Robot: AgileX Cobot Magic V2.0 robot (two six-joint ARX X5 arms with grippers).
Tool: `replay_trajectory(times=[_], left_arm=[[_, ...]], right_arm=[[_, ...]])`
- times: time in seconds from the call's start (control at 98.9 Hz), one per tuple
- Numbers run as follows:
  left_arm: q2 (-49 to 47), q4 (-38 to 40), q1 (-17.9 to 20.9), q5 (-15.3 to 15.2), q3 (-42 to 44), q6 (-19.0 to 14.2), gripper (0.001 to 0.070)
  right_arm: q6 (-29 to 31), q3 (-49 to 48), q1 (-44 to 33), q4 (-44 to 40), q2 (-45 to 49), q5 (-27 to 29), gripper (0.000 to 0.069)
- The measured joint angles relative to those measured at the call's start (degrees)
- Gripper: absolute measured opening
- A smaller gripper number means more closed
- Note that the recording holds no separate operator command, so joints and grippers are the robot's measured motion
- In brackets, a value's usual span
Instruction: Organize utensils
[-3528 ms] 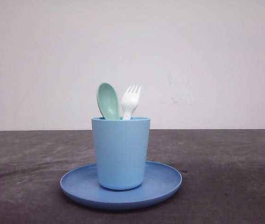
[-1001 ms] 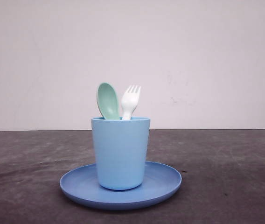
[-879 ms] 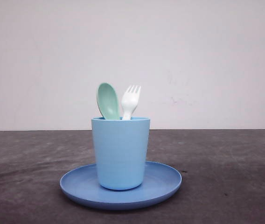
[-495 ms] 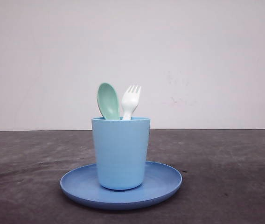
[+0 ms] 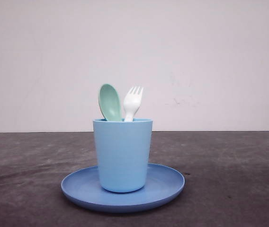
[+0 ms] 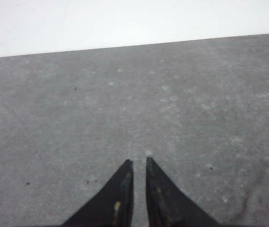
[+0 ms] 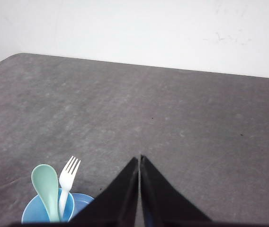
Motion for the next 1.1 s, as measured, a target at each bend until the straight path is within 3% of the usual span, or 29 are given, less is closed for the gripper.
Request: replay_trajectory(times=[0.323,0.516,0.728,0.96,1.102], left_arm=[[0.0,0.0,0.0,0.0,0.0,0.0,0.0024],[0.0,0.0,0.0,0.0,0.0,0.0,0.0024],[0.0,0.0,0.0,0.0,0.0,0.0,0.0024],[0.0,0.0,0.0,0.0,0.0,0.0,0.0024],[0.0,0.0,0.0,0.0,0.0,0.0,0.0024]], right_arm=[[-2.4,0.0,-0.7,0.1,0.0,3.0,0.0007],[-7.2,0.0,-8.7,0.2,0.0,1.6,0.0007],[-12.5,-0.1,-28.5,0.8,0.0,-8.4,0.0007],[-18.7,-6.1,-50.5,12.9,-3.5,-22.2,0.0007],[-19.8,-13.4,-57.5,19.7,-7.2,-26.8,0.0007]])
